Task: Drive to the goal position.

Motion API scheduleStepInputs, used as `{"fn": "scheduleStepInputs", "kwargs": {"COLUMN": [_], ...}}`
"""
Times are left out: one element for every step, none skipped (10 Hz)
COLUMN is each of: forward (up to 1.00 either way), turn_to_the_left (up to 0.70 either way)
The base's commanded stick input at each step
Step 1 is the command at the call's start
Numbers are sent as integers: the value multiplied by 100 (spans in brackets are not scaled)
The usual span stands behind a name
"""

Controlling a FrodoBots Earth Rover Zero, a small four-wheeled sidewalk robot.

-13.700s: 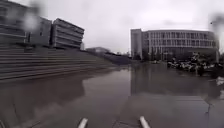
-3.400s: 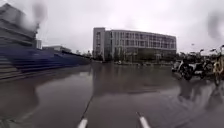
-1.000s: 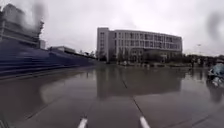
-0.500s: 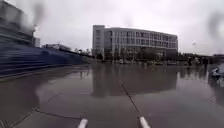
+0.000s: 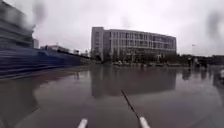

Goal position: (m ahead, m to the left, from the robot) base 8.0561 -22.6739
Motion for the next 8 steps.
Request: {"fn": "scheduleStepInputs", "kwargs": {"forward": [92, 92, 92, 92, 92, 92, 92, 92], "turn_to_the_left": [0, 0, 0, 0, 0, 0, 0, 0]}}
